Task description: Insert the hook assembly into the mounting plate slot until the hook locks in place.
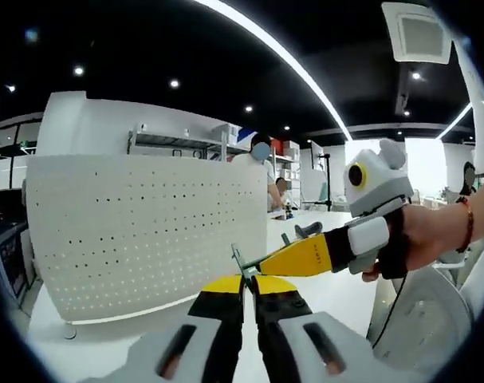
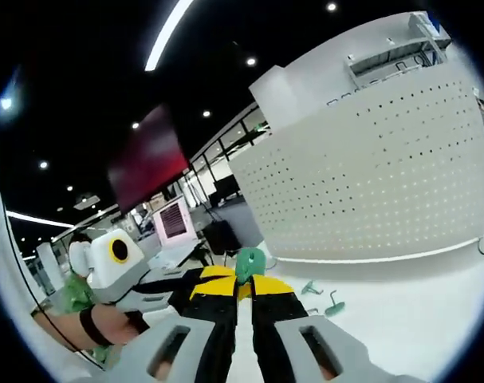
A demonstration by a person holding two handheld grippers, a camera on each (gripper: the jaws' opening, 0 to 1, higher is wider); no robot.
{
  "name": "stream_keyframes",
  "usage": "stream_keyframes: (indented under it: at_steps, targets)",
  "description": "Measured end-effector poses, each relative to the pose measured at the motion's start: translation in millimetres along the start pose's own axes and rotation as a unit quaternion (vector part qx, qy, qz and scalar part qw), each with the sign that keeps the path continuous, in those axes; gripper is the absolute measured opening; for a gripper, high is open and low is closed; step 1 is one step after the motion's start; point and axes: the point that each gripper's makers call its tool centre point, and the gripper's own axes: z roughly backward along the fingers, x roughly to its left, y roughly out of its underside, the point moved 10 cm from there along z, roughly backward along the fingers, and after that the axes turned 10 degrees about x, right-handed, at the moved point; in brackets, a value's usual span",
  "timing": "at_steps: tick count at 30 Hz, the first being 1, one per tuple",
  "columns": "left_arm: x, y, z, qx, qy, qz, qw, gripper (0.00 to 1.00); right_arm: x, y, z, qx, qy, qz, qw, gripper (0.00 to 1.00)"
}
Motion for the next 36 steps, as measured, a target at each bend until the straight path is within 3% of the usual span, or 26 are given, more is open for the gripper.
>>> stream_keyframes:
  at_steps: [4,8,18,26,29,33,36]
  targets:
    - [-0.3,-0.5,1,0.01,-0.015,-0.028,0.9994,0.04,-2,0.4,0,0.006,-0.001,-0.017,0.9998,0.05]
    - [-3.6,0.6,2,0.014,-0.023,-0.035,0.999,0.03,-3,-1.9,1,-0.013,0.004,-0.014,0.9998,0.03]
    - [-4.7,-1.9,4,0.016,-0.056,-0.069,0.9959,0.03,-6,1.8,-2,0.014,0.005,-0.025,0.9996,0.03]
    - [-5.5,-3.3,4,0.024,-0.058,-0.104,0.9926,0.03,-5,3.2,-3,0.021,-0.004,-0.044,0.9988,0.02]
    - [-5.8,-2.2,3,0.029,-0.055,-0.104,0.9927,0.03,-7,4.5,-3,0.027,-0.006,-0.059,0.9979,0.01]
    - [-5.4,1.1,1,0.036,-0.047,-0.069,0.9959,0.04,-7,6.8,-2,0.039,0.007,-0.049,0.998,0.01]
    - [-3.7,1.4,1,0.046,-0.058,-0.073,0.9946,0.12,-9,8.4,-2,0.039,0.023,-0.04,0.9982,0.01]
